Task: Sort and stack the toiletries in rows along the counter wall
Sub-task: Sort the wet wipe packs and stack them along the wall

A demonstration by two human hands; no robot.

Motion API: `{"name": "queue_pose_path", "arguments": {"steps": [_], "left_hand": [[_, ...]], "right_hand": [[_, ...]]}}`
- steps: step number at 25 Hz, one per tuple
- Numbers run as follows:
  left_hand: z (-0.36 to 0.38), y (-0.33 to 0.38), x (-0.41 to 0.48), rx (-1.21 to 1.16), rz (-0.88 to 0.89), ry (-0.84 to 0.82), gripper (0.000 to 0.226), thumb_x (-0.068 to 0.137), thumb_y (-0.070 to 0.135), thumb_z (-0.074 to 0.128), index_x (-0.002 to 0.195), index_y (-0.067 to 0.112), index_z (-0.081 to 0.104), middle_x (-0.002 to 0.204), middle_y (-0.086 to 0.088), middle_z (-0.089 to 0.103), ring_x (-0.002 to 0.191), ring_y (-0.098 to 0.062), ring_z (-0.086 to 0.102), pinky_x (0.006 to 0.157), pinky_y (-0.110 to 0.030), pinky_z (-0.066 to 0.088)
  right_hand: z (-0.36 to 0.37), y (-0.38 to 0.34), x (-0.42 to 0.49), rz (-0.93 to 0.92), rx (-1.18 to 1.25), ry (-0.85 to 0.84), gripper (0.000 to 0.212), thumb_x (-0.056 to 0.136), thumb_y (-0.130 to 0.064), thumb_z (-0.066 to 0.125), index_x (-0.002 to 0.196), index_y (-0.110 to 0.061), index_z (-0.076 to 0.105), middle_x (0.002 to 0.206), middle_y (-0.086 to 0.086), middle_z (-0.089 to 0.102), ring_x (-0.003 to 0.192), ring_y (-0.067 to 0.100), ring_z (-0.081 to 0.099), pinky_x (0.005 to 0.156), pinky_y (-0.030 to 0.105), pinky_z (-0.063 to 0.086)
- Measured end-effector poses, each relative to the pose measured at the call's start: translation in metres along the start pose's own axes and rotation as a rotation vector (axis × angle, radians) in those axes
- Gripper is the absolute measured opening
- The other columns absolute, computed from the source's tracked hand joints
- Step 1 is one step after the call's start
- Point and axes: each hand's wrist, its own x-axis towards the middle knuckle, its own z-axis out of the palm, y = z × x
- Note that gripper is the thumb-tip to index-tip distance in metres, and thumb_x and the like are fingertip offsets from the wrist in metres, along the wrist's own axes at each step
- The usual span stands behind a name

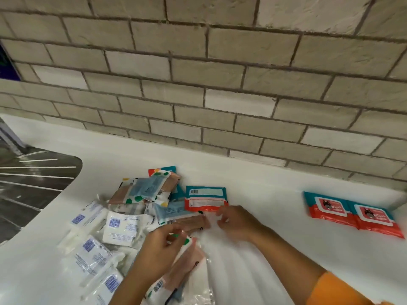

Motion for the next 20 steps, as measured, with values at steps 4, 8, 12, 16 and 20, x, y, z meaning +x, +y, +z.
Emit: {"name": "queue_pose_path", "arguments": {"steps": [4, 8, 12, 16, 20], "left_hand": [[-0.025, -0.018, 0.011, -0.04, -0.018, 0.05, 0.012, 0.094, 0.031, 0.067, 0.105, 0.035, 0.072, 0.093, 0.025, 0.074, 0.086, -0.003, 0.072, 0.072, -0.02, 0.058], [-0.033, -0.025, 0.013, -0.04, -0.033, 0.079, 0.011, 0.093, 0.034, 0.067, 0.101, 0.042, 0.067, 0.09, 0.027, 0.073, 0.086, 0.006, 0.067, 0.074, -0.022, 0.059], [-0.033, -0.033, 0.015, -0.041, -0.047, 0.075, 0.012, 0.093, 0.032, 0.068, 0.098, 0.043, 0.066, 0.088, 0.027, 0.072, 0.087, 0.007, 0.067, 0.075, -0.024, 0.06], [-0.03, -0.035, 0.021, -0.045, -0.023, 0.059, 0.013, 0.094, 0.028, 0.068, 0.094, 0.041, 0.069, 0.09, 0.03, 0.071, 0.084, 0.001, 0.07, 0.073, -0.027, 0.06], [-0.026, -0.022, 0.035, -0.04, 0.062, 0.117, 0.021, 0.096, 0.017, 0.064, 0.099, 0.036, 0.071, 0.087, 0.019, 0.074, 0.08, -0.001, 0.07, 0.066, -0.026, 0.061]], "right_hand": [[0.001, -0.034, 0.06, -0.09, -0.284, 0.026, 0.053, 0.092, -0.037, 0.065, 0.142, -0.032, 0.051, 0.143, -0.002, 0.057, 0.129, 0.025, 0.055, 0.101, 0.041, 0.055], [0.0, -0.045, 0.094, -0.089, -0.513, -0.007, 0.097, 0.079, -0.045, 0.077, 0.158, -0.035, 0.021, 0.156, 0.005, 0.036, 0.144, 0.032, 0.033, 0.111, 0.056, 0.041], [0.007, -0.034, 0.111, -0.002, -0.451, -0.217, 0.112, 0.078, -0.048, 0.076, 0.162, -0.035, 0.004, 0.167, 0.006, 0.014, 0.154, 0.036, 0.012, 0.121, 0.06, 0.026], [0.017, -0.025, 0.109, 0.011, -0.431, -0.095, 0.104, 0.077, -0.049, 0.075, 0.16, -0.038, 0.013, 0.153, 0.006, 0.033, 0.14, 0.033, 0.033, 0.11, 0.055, 0.041], [0.025, -0.017, 0.095, 0.039, -0.456, 0.046, 0.091, 0.08, -0.056, 0.069, 0.156, -0.038, 0.022, 0.142, 0.005, 0.042, 0.132, 0.03, 0.039, 0.101, 0.053, 0.045]]}}
